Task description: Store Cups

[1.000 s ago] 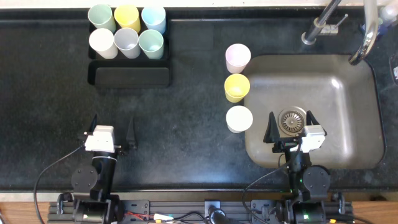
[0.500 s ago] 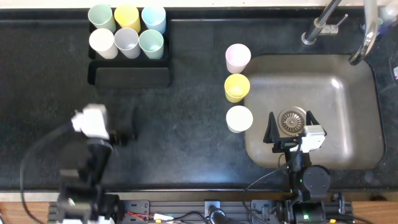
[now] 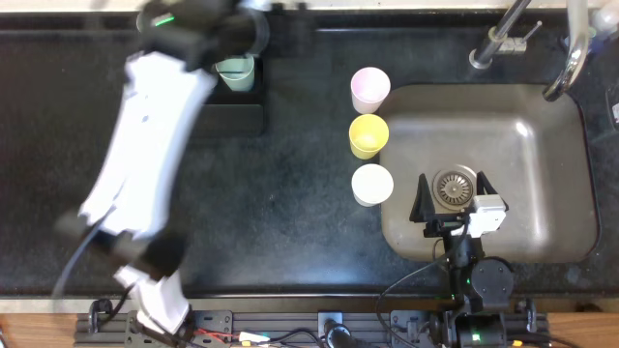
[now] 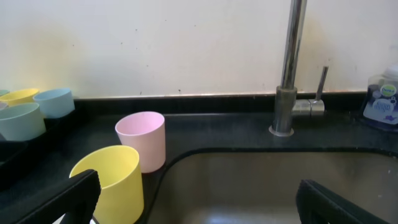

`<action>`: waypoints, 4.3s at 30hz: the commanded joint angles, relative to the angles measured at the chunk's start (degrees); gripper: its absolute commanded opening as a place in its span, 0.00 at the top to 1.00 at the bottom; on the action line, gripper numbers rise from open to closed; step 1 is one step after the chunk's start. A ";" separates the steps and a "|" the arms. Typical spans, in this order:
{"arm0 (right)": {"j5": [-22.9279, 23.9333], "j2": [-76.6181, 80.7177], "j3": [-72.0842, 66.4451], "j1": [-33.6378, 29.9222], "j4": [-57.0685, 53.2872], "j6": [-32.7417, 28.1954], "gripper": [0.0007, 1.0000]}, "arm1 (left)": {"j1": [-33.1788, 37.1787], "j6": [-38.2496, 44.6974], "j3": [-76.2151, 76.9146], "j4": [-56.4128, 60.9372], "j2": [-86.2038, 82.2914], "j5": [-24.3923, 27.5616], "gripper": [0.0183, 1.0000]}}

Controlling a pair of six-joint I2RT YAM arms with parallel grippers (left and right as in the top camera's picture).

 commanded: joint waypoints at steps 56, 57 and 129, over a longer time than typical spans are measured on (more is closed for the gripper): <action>-0.42 -0.42 -0.79 -0.35 0.24 -0.33 0.00 | -10.03 -21.16 21.51 -6.51 34.95 -4.74 0.67; -0.42 -0.42 -0.79 -0.35 0.24 -0.33 0.01 | -9.86 -21.16 21.51 -5.75 34.60 -4.92 0.78; -0.42 -0.42 -0.79 -0.35 0.24 -0.33 0.00 | 32.63 -25.03 -35.67 3.96 -5.79 -15.65 0.98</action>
